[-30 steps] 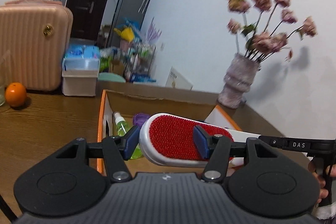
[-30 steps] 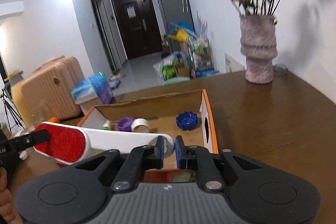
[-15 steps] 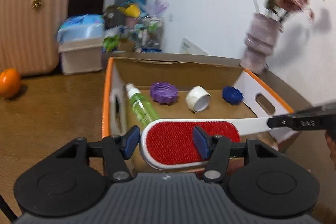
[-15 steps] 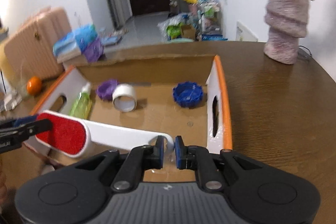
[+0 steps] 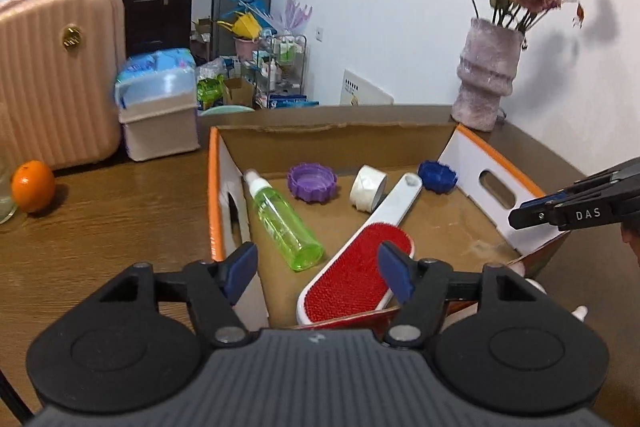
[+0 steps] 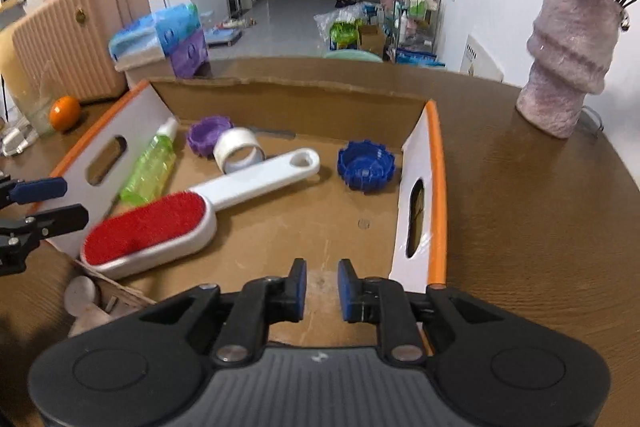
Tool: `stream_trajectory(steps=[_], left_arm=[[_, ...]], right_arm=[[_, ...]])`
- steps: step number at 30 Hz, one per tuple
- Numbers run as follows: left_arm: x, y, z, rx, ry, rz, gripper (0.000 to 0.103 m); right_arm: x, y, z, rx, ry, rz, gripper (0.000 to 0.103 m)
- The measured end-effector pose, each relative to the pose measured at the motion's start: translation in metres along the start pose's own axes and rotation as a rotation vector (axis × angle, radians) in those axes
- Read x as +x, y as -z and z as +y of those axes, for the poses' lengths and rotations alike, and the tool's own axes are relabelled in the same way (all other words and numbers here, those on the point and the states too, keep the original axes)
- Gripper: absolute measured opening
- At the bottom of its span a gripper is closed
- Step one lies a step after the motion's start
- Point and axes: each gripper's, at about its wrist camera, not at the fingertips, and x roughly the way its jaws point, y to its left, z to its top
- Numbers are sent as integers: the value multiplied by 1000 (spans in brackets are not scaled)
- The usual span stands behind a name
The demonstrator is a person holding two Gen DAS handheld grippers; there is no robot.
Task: Organize rigid objects
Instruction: 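Open both tools to lower the lint brush into the box, then withdraw both tools from the box toward the remaining table items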
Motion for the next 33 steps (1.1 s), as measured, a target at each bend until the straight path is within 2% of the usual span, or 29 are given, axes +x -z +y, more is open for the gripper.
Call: stream_trajectory(steps=[2, 4, 8, 10, 12, 13, 14, 15, 17, 19, 23, 26, 28, 32, 33], left_arm=[[-15, -2, -1, -9, 0, -16, 76], [-33, -2, -4, -6, -9, -30, 76], [-71, -3, -13, 4, -26, -64, 80], [-88, -1, -17, -1, -36, -83, 81], [-107, 3, -21, -3, -42, -108, 84], [-117, 6, -23, -5, -47, -133, 88], [-125, 10, -26, -8, -59, -163, 98], [-134, 15, -29, -8, -78, -196, 101], [-148, 23, -36, 13, -102, -228, 102], [-159, 32, -41, 29, -111, -255, 103], [-180, 47, -46, 10, -104, -325, 103], [-197, 59, -49, -14, -82, -384, 103], [-207, 68, -52, -11, -84, -424, 103], [-223, 81, -58, -20, -84, -464, 103], [-227, 84, -60, -16, -89, -473, 103]], right_arm=[[-15, 0, 1, 6, -4, -20, 20], [-32, 2, 3, 6, -1, -45, 27], [-68, 9, 5, 12, 1, -86, 31], [-87, 17, 7, 23, -1, -128, 39], [-101, 25, 8, 36, -12, -170, 41], [-109, 31, 10, 48, -20, -190, 41], [-115, 36, 10, 58, -23, -206, 41], [-120, 41, 11, 68, -22, -218, 42], [-131, 52, 15, 81, 3, -235, 47], [-143, 62, 22, 68, 26, -268, 60], [-171, 83, 34, 45, 34, -372, 68], [-190, 103, 39, 56, 29, -474, 82], [-202, 119, 44, 58, 33, -558, 83], [-221, 146, 47, 69, 43, -658, 85], [-226, 153, 47, 77, 37, -685, 88]])
